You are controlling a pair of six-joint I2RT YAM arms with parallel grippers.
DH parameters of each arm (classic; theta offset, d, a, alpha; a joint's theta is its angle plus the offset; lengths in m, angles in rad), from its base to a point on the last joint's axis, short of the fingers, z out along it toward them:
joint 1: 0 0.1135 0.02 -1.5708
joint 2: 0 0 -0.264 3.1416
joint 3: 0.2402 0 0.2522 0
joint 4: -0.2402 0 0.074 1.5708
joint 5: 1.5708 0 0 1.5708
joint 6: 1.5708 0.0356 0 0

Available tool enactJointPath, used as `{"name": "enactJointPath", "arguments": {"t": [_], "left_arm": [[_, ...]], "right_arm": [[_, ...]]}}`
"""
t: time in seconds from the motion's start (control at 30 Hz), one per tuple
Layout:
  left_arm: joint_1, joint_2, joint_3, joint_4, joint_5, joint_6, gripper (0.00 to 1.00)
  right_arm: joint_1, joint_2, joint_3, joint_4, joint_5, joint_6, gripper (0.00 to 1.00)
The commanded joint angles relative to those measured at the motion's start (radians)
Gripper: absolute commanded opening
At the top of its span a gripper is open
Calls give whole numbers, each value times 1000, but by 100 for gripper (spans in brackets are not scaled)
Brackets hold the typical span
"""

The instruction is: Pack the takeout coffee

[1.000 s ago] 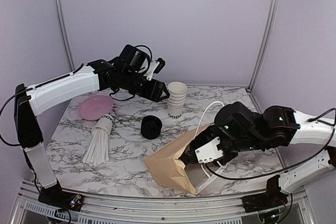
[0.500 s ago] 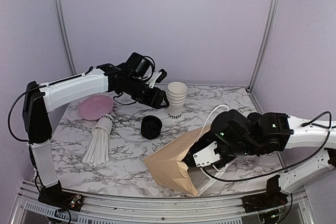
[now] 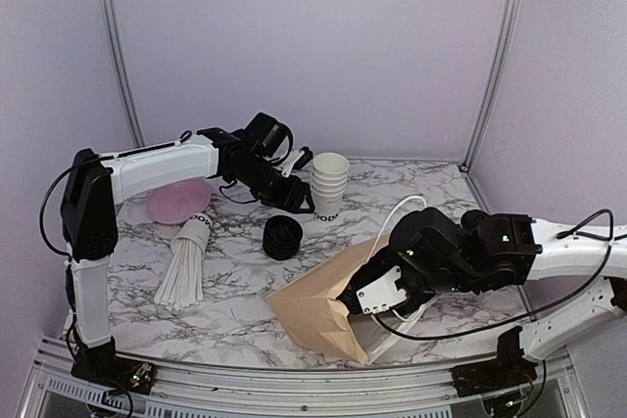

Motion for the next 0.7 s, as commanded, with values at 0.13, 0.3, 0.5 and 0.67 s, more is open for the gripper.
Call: {"name": "enactJointPath", "arguments": {"t": [0.13,0.3,0.5,0.67], "left_arm": [[-1,84,44,-49,82,22,61],[-17,116,56,-77,116,38,55],[-40,143,66,-139,130,73,48],[-61,161,74,-164,148,96,47]], "right_arm": [[10,5,-5,57,-5,-6,36],[10,7,-16,78,-7,-11,35],[10,8,-25,90,-3,-21,35],[8,13,-36,108,-3,-32,35]]}}
